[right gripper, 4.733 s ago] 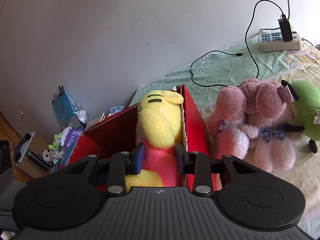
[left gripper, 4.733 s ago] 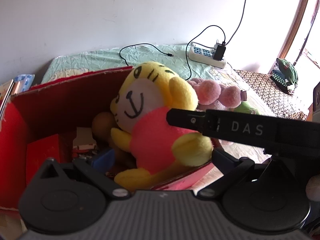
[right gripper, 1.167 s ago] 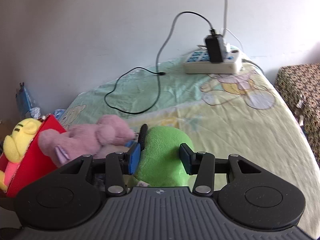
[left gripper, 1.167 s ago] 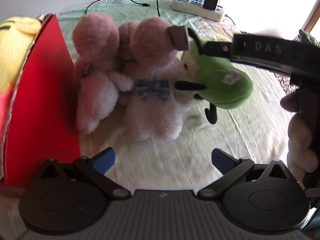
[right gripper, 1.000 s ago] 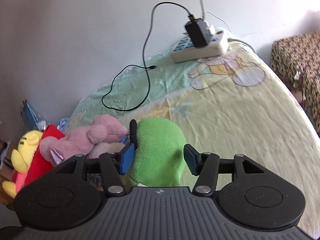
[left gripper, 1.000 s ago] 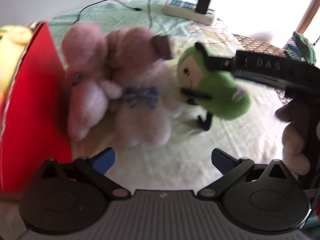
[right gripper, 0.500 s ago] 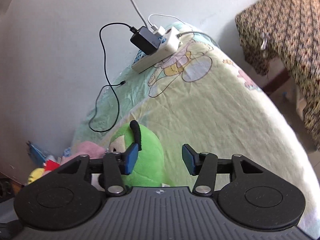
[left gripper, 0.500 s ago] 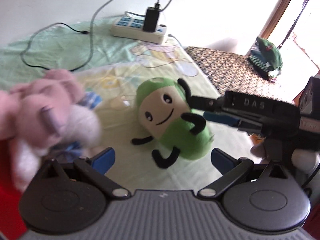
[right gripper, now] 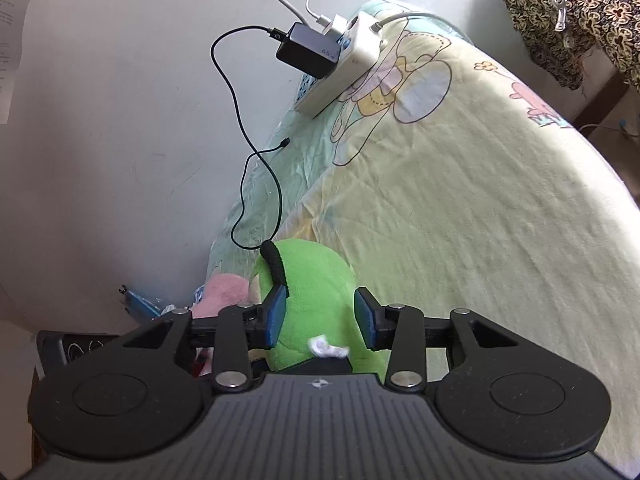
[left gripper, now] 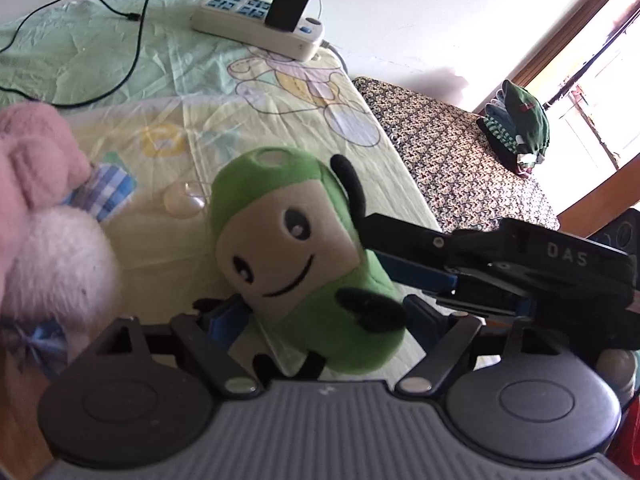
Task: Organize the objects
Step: 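Grasp the green bean plush with the right gripper and lift it, then carry the green plush with the right gripper and lower it into the red box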
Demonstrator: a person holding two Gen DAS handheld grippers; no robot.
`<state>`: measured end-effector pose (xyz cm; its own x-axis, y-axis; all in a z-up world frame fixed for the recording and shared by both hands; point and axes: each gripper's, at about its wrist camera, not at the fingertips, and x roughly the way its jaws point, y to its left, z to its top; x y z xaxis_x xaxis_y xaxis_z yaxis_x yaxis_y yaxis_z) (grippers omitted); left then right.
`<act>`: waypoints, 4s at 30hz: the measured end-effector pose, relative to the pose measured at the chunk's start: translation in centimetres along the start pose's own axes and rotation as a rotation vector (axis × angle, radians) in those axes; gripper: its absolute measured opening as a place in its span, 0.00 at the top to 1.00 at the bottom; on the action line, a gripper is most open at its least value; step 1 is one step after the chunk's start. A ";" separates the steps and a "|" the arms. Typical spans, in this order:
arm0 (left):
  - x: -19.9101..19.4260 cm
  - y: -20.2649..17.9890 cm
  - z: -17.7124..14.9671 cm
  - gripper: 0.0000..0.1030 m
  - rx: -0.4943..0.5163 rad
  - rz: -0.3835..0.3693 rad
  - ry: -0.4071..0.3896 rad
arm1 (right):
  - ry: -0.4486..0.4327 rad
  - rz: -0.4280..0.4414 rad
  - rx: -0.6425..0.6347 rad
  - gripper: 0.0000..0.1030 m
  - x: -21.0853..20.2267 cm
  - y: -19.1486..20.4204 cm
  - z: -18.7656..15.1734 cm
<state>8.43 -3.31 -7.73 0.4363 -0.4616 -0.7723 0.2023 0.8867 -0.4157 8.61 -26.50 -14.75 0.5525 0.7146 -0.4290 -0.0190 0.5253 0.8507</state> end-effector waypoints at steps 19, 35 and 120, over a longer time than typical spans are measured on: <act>-1.9 -1.6 -1.2 0.23 0.132 0.088 0.013 | 0.090 0.046 -0.049 0.69 -1.6 2.0 -3.1; -7.6 -2.8 -7.2 0.23 0.241 0.236 -0.045 | 0.201 0.147 -0.112 0.69 -1.8 5.4 -8.2; -27.1 22.1 -9.8 0.14 0.263 0.279 -0.217 | 0.085 -0.100 -0.336 0.72 17.6 28.6 -22.2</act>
<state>-7.53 28.55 -0.65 0.6744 -0.2124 -0.7071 0.2543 0.9659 -0.0476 -0.67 11.36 -4.73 0.4945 0.6803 -0.5409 -0.2492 0.7072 0.6616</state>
